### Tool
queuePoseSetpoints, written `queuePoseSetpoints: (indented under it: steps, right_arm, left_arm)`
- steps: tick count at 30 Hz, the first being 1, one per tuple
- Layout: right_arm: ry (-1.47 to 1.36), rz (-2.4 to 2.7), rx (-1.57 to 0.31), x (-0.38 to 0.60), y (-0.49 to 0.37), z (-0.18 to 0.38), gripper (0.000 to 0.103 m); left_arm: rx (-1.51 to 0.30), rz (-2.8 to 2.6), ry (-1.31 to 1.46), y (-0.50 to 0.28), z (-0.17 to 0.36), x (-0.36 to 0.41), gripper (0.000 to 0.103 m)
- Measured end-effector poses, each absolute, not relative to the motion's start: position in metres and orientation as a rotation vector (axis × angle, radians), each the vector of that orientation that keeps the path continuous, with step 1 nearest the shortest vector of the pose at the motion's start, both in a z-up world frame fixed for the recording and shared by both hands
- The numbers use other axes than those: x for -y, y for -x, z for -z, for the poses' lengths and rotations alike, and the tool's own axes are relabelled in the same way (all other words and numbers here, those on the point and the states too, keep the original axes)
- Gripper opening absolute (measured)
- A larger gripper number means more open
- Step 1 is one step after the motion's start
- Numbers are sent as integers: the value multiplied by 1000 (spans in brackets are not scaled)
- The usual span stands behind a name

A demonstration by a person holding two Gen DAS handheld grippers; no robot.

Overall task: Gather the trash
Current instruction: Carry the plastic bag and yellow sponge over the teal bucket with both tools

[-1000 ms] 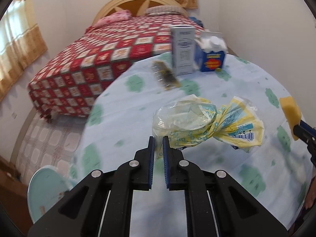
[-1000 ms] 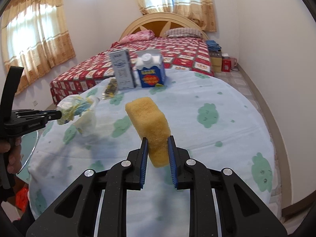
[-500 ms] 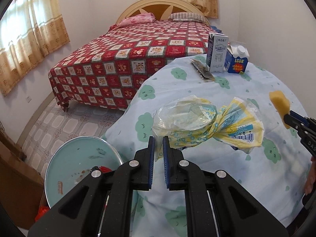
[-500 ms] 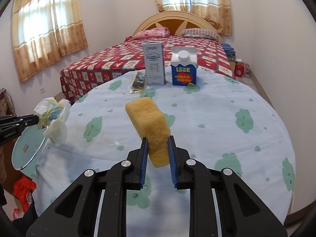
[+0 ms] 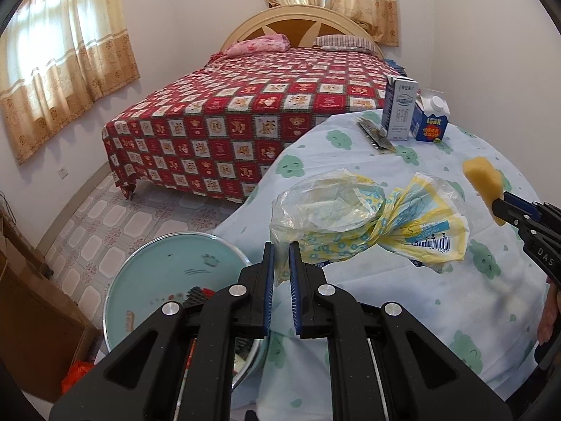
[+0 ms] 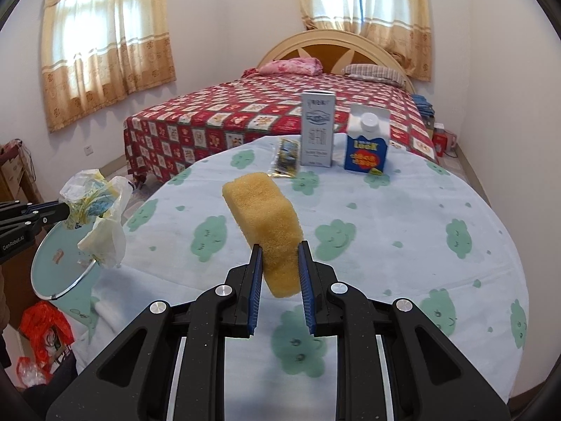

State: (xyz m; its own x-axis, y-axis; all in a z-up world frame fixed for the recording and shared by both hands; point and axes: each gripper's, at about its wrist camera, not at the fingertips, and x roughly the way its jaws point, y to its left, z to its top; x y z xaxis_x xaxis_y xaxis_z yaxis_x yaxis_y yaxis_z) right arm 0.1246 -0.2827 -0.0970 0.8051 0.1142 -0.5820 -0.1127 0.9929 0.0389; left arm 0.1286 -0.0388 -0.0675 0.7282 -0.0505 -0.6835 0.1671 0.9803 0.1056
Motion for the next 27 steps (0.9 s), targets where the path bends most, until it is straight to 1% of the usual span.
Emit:
queuePoseSetpoints:
  steps: [27]
  right_arm:
    - [96,-239,-625,209,-130,97,21]
  left_arm:
    - [-745,-5,-152,-107,69,-31,9]
